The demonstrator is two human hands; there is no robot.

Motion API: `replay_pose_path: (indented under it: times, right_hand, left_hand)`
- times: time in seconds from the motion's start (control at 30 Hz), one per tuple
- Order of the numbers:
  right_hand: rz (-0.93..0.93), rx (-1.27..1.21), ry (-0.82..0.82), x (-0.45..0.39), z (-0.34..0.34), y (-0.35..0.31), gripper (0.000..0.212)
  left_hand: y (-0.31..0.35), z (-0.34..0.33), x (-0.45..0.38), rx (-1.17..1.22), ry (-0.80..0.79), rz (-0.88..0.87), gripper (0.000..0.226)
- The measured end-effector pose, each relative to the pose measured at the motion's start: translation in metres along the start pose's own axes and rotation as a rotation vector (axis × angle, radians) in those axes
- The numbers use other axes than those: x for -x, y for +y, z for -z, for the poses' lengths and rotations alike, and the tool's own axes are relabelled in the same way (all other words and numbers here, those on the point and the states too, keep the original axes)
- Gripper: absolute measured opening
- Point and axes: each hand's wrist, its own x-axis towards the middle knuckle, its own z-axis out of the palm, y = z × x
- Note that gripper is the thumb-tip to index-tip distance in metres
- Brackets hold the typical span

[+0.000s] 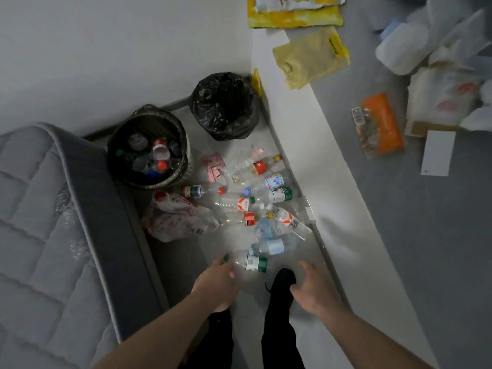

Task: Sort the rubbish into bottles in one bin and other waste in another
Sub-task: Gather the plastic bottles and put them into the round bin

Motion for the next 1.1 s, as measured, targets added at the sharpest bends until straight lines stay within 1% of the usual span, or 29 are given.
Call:
replay_pose_path:
  times: [0.07,0.13,0.27,0.33,0.4,0.47,0.6,0.67,0.73,0.8,0.87,0.9,1.0,1.03,1.1]
  right_hand:
    - [-0.003,-0.028,-0.002,-0.013,-0.021,-0.003,0.069]
    - [-0.005,-0.050,-0.013,-0.028,-0.041,-0.008,0.068]
    - [0.033,-0.049,-0.033,-0.069,-0.079,-0.014,0.064]
    - [0.061,-0.039,-0.046,-0.091,-0.094,-0.017,0.065]
    - [0.105,-0.015,-0.055,-0.122,-0.115,-0.019,0.067]
    - [0.143,0.004,-0.046,-0.160,-0.131,-0.021,0.071]
    - [0.186,0.091,-0.056,-0.226,-0.162,-0.021,0.075]
    - [0.215,0.150,-0.060,-0.253,-0.175,-0.016,0.077]
    - [0.219,0.192,-0.073,-0.274,-0.183,-0.009,0.078]
    - [0.216,0.241,-0.092,-0.290,-0.191,0.000,0.077]
    - [0.232,0.317,-0.075,-0.303,-0.199,0.011,0.073]
    - [0.241,0.358,-0.057,-0.308,-0.202,0.016,0.069]
    - [0.231,0.435,0.010,-0.316,-0.209,0.029,0.048]
    - [0.223,0.447,0.025,-0.316,-0.210,0.031,0.043]
    - [0.217,0.428,0.048,-0.312,-0.210,0.034,0.039]
  left_hand:
    - [-0.020,-0.009,-0.013,-0.052,-0.016,-0.027,0.031]
    - [-0.041,-0.016,-0.031,-0.083,-0.032,-0.013,0.031]
    - [-0.076,-0.041,-0.079,-0.073,-0.063,0.066,0.041]
    - [-0.087,-0.053,-0.100,-0.086,-0.086,0.086,0.047]
    - [-0.097,-0.077,-0.128,-0.104,-0.090,0.088,0.049]
    - [-0.105,-0.101,-0.160,-0.129,-0.073,0.063,0.048]
    - [-0.115,-0.146,-0.215,-0.293,-0.158,-0.005,0.053]
    - [-0.119,-0.163,-0.236,-0.395,-0.202,-0.079,0.041]
    - [-0.125,-0.183,-0.256,-0.462,-0.232,-0.109,0.037]
    - [-0.134,-0.200,-0.272,-0.562,-0.229,-0.147,0.044]
    - [-0.142,-0.210,-0.282,-0.600,-0.255,-0.160,0.055]
    - [-0.142,-0.212,-0.284,-0.587,-0.264,-0.169,0.056]
    - [-0.141,-0.208,-0.281,-0.532,-0.257,-0.162,0.046]
    - [-0.141,-0.205,-0.281,-0.535,-0.225,-0.172,0.044]
    - [-0.137,-0.193,-0.274,-0.546,-0.204,-0.203,0.040]
